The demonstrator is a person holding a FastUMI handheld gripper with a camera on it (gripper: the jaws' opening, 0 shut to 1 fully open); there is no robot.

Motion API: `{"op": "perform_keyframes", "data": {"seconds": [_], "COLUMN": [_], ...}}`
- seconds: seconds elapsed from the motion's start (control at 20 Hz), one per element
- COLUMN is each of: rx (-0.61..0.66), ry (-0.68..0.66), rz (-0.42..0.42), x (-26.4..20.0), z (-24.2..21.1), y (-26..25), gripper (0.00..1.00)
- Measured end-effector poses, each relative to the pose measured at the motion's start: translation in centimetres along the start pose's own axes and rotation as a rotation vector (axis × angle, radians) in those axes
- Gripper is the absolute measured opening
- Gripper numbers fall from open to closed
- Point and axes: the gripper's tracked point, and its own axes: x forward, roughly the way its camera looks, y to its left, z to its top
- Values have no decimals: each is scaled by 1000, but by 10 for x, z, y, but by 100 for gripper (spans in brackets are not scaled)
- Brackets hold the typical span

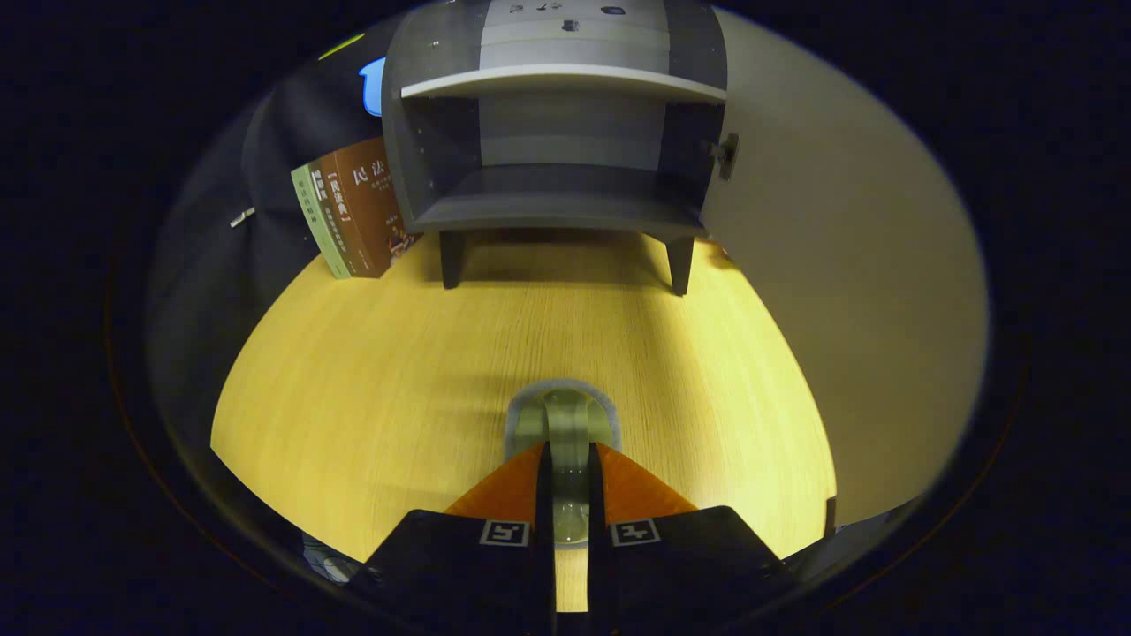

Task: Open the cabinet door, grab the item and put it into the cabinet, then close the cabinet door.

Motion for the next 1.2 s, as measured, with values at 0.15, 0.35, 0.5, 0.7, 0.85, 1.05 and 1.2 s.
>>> {"op": "perform_keyframes", "data": {"seconds": [0.15,0.35,0.5,0.7,0.85,1.05,1.2], "rx": [0,25,49,46,58,56,55], "ry": [-34,-102,-154,-214,-262,-334,-347], "rz": [9,33,50,54,62,58,66], "x": [-31,-72,-95,-117,-124,-125,-113], "z": [30,87,133,190,231,287,318], "y": [-2,-3,-4,-12,-14,-14,-8], "gripper": [18,19,19,19,18,19,19]}}
